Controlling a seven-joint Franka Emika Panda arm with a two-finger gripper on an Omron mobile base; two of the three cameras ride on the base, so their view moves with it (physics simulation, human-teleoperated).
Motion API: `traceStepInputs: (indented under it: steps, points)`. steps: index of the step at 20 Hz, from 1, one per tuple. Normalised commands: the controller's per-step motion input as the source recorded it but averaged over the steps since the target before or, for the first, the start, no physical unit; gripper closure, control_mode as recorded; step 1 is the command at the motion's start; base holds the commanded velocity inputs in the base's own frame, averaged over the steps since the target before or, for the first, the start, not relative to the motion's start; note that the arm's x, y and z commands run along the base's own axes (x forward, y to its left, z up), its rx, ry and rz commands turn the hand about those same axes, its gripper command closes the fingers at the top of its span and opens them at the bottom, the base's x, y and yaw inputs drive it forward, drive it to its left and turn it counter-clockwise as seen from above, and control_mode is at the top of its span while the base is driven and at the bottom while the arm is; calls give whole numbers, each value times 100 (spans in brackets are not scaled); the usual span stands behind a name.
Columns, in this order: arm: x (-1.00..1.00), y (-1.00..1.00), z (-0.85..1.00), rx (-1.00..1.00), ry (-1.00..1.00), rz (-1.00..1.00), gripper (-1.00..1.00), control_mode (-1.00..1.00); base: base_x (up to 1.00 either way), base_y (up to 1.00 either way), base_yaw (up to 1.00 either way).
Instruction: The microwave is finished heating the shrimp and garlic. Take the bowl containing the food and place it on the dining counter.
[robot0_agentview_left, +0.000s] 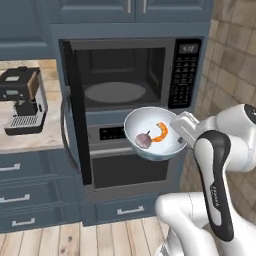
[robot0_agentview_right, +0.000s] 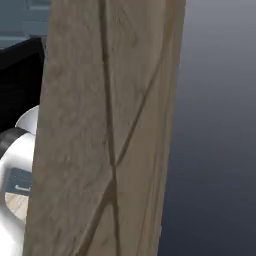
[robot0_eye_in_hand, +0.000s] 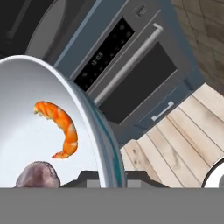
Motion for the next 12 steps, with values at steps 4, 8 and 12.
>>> traceStepInputs:
  steps: [4, 8, 12]
  points:
    - [0, 0, 0, 0, 0, 0, 100, 100, -94, 0, 66]
    - [0, 0, 0, 0, 0, 0, 100, 100, -85, 0, 90]
    - [0, 0, 0, 0, 0, 0, 100, 100, -47, 0, 100]
